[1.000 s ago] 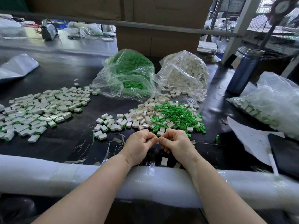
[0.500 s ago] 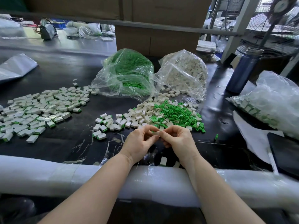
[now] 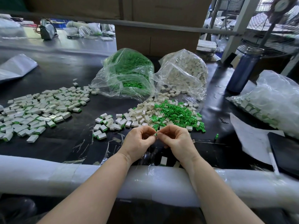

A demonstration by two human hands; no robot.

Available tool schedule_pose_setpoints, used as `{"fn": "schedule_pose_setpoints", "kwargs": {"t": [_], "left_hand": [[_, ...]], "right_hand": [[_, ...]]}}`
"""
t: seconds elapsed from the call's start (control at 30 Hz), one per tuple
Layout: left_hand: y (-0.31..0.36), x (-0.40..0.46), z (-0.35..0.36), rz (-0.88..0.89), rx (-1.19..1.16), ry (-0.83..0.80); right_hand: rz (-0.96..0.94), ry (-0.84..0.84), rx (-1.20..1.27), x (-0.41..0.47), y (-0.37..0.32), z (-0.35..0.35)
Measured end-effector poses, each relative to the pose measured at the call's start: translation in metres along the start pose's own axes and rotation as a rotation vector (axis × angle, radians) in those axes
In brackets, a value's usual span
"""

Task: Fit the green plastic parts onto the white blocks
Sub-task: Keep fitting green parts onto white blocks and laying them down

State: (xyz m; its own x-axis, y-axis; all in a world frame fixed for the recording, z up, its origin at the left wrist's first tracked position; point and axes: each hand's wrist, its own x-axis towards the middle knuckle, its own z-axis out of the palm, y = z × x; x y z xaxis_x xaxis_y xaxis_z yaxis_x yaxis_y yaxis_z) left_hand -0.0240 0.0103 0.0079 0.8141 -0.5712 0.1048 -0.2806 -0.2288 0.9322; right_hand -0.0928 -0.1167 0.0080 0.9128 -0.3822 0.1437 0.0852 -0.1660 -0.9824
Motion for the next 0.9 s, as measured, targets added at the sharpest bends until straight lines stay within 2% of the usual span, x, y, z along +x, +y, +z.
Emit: {"fn": "schedule_pose_setpoints", "kwargs": {"t": [0.4, 0.53, 0.67, 0.9], "left_hand": [[0.006, -0.003, -0.002, -0.008, -0.077, 0.013], [0.010, -0.005, -0.003, 0.036, -0.119, 0.018], [0.009, -0.004, -0.003, 0.068, -0.082, -0.034], [0.006, -0.003, -0.001, 0.056, 0.009, -0.090]], "right_hand": [[-0.014, -0.006, 0.002, -0.001, 0.000, -0.002], [0.050, -0.063, -0.004, -0.001, -0.001, 0.000], [0.039, -0.149, -0.046, -0.002, -0.004, 0.000], [0.042, -0.154, -0.016, -0.002, -0.004, -0.001]]}}
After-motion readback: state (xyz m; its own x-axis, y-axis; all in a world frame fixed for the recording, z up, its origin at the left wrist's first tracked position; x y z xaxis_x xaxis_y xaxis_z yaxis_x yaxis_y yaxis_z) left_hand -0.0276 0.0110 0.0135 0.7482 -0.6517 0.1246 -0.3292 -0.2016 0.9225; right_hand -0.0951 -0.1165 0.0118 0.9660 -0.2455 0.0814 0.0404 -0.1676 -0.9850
